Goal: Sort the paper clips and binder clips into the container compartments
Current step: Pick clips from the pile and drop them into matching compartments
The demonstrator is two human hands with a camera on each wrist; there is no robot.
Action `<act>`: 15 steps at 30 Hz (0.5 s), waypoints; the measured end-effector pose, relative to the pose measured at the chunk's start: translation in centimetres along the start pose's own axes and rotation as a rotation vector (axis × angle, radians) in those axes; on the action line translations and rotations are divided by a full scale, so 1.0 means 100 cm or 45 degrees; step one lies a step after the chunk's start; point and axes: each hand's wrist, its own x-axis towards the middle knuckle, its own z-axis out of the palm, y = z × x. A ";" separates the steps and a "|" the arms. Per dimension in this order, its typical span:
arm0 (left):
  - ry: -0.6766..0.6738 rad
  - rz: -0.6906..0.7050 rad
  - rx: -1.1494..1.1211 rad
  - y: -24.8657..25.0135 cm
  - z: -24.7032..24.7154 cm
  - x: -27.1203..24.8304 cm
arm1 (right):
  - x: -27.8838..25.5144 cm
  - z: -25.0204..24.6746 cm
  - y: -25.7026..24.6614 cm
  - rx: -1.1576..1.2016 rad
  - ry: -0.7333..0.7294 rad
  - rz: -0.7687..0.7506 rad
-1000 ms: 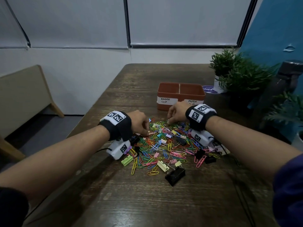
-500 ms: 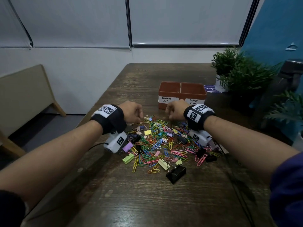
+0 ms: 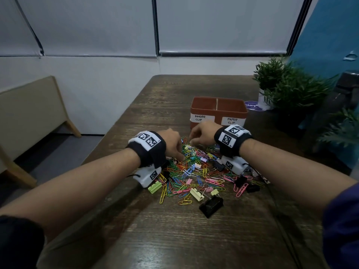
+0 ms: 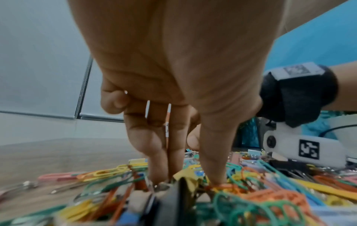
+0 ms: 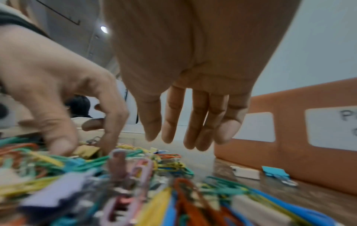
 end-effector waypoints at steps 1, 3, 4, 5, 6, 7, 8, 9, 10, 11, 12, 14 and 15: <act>-0.019 -0.008 0.003 0.002 -0.001 0.002 | 0.000 0.003 -0.004 -0.028 -0.054 -0.009; -0.051 -0.020 -0.023 0.005 -0.002 0.003 | -0.001 0.008 -0.009 -0.134 -0.096 -0.015; -0.062 -0.026 -0.041 0.006 -0.003 0.003 | -0.002 0.009 -0.009 -0.165 -0.097 -0.010; -0.068 -0.029 -0.056 0.007 -0.002 0.003 | -0.003 0.010 -0.008 -0.169 -0.094 -0.001; -0.067 -0.026 -0.069 0.009 -0.001 0.001 | -0.005 0.009 -0.007 -0.157 -0.093 0.008; -0.058 -0.021 -0.079 0.009 0.001 0.000 | -0.007 0.007 -0.006 -0.136 -0.100 0.022; -0.046 -0.016 -0.087 0.010 0.002 -0.001 | -0.010 0.005 -0.004 -0.111 -0.115 0.036; -0.034 -0.009 -0.086 0.011 0.003 -0.002 | -0.013 0.003 -0.001 -0.088 -0.133 0.048; -0.021 0.001 -0.079 0.011 0.004 -0.004 | -0.016 0.001 0.001 -0.070 -0.151 0.059; -0.009 0.010 -0.069 0.012 0.005 -0.005 | -0.018 0.000 0.002 -0.056 -0.167 0.070; -0.001 0.012 -0.066 0.012 0.005 -0.006 | -0.021 -0.001 0.003 -0.039 -0.174 0.082; -0.005 -0.008 -0.080 0.013 0.007 -0.007 | -0.025 -0.002 0.006 -0.002 -0.172 0.113; -0.023 -0.024 -0.099 0.013 0.007 -0.006 | -0.027 -0.002 0.007 0.011 -0.172 0.124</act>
